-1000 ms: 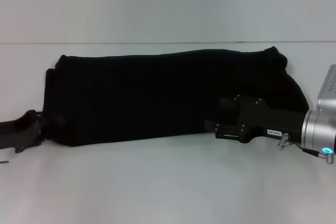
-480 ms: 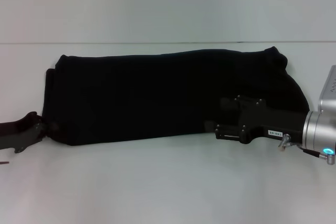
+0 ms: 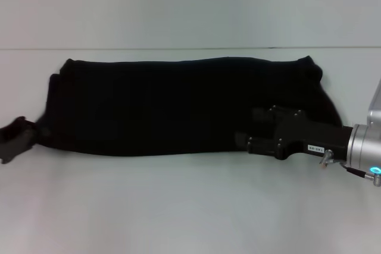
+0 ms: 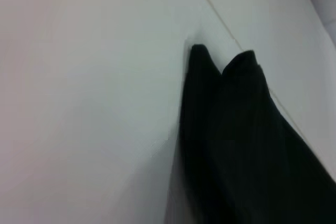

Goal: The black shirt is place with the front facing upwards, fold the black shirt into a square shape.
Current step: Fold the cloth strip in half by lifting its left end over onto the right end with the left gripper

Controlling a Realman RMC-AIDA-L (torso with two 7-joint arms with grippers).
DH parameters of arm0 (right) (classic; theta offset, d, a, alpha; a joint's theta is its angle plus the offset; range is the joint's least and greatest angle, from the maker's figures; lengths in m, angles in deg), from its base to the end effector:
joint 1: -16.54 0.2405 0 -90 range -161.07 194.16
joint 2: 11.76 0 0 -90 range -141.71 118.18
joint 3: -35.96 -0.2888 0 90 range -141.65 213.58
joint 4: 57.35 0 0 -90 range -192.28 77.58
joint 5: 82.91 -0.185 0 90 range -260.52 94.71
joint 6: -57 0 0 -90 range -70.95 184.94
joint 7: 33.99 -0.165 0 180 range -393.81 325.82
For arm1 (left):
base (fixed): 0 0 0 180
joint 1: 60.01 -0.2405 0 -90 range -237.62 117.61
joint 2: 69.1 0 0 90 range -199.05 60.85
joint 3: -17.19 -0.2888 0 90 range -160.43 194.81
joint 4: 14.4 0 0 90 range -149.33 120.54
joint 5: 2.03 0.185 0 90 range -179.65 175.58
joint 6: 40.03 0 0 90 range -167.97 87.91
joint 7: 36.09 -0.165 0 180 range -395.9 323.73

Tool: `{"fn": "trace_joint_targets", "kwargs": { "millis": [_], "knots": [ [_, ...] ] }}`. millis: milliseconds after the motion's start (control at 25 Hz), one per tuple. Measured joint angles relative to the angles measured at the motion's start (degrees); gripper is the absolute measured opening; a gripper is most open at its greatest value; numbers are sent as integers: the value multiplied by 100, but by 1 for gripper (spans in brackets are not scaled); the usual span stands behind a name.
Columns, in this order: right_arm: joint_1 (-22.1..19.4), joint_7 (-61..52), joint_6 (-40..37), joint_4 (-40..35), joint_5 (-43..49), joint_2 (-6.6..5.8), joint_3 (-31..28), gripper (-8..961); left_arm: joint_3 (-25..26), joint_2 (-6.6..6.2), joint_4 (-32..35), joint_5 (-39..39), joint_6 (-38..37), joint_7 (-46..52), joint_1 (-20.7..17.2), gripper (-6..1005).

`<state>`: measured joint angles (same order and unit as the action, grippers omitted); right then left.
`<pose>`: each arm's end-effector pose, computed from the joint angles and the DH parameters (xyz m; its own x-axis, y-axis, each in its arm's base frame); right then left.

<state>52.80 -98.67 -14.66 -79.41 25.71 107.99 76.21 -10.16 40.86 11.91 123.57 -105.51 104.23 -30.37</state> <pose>0.2604 0.3657 -0.0761 0.8189 -0.2753 -0.5035 -0.4606 -0.8386 -0.2907 -0.3842 0.3613 0.0268 -0.2272 0.7419 0.6308 0.9720 0.2123 0.1005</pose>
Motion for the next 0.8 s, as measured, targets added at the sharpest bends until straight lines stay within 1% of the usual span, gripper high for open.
{"fn": "trace_joint_targets", "kwargs": {
  "millis": [160,240,280,320,480,600,640,720,800],
  "knots": [
    [-54,-10,12,-25,0,-12,-218,842,208,-131,75,-2,-14,1,-112,44],
    [-89,-31,21,-48,0,-20,-314,842,386,-227,88,-1,-15,-1,-167,44],
    [-109,-41,21,-57,-1,-27,-371,842,386,-227,88,-1,-15,-1,-167,44],
    [-126,-46,21,-61,-1,-35,-421,842,573,-319,92,-1,-16,-1,-220,44],
    [-190,-46,56,-62,0,-49,-552,842,827,-404,101,-1,-82,-1,-225,44],
    [-227,-46,119,-53,1,-50,-612,842,953,-391,121,-63,-252,-10,-93,44],
    [-240,-46,153,-39,1,-49,-631,842,975,-354,123,-187,-365,-62,60,44],
    [-274,-45,233,-26,1,-50,-658,841,974,-314,106,-333,-437,-143,212,44],
    [-324,-45,312,-21,2,-50,-688,841,954,-212,67,-554,-507,-296,524,44]
  ]
}}
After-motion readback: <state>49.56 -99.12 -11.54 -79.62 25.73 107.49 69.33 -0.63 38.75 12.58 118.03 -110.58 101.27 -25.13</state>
